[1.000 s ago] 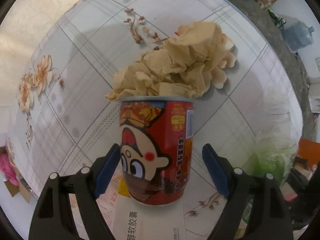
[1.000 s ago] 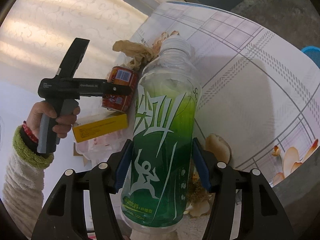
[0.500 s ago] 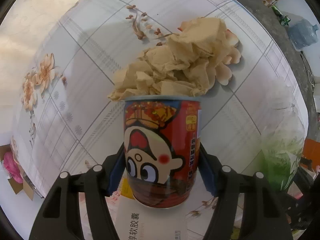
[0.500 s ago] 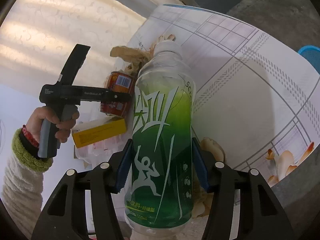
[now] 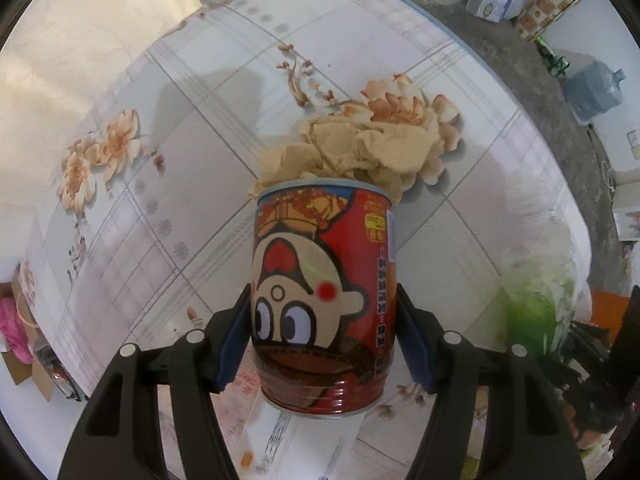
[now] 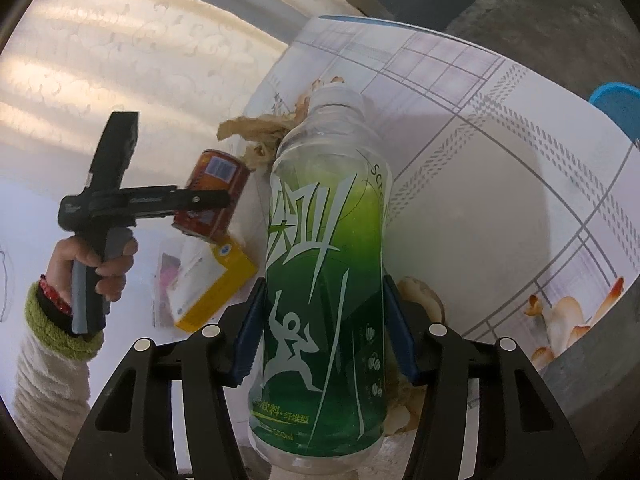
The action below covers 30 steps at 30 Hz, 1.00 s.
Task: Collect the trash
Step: 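Grasp the green drink bottle with the right tool while the left tool grasps the red can, then carry the bottle and red can to the blue wastebasket and release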
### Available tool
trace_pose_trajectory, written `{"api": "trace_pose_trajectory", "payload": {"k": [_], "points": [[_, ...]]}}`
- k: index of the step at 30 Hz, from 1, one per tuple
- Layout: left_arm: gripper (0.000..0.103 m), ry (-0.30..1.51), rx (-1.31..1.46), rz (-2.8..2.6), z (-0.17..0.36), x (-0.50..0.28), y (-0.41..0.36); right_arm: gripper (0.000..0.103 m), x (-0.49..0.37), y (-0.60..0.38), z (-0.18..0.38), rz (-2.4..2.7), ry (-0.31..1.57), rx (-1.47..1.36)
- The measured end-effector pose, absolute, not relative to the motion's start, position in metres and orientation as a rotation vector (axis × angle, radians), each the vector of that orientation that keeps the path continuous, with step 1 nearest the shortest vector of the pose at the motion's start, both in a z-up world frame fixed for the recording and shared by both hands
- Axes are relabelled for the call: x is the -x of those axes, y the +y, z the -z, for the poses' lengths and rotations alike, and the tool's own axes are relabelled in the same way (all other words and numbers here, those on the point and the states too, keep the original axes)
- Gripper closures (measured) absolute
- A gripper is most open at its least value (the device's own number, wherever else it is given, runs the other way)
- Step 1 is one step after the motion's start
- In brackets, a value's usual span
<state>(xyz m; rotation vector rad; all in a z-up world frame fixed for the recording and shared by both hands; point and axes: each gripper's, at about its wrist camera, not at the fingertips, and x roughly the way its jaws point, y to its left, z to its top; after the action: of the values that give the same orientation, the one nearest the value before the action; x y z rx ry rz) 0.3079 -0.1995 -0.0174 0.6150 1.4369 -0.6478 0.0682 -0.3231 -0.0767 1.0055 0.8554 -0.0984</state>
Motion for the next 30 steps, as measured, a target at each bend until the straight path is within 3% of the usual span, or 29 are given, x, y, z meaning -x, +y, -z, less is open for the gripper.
{"api": "trace_pose_trajectory", "payload": {"k": [15,30], "points": [[0.039,1.369,-0.418,0.77,-0.041,-0.277,-0.141,0.051,-0.042,-0.318,0.055,0.098,0.807,-0.985],[0.039,1.33,-0.33,1.004,-0.062,-0.196,-0.194,0.052,0.028,-0.336,0.028,0.166,0.685,-1.013]]}}
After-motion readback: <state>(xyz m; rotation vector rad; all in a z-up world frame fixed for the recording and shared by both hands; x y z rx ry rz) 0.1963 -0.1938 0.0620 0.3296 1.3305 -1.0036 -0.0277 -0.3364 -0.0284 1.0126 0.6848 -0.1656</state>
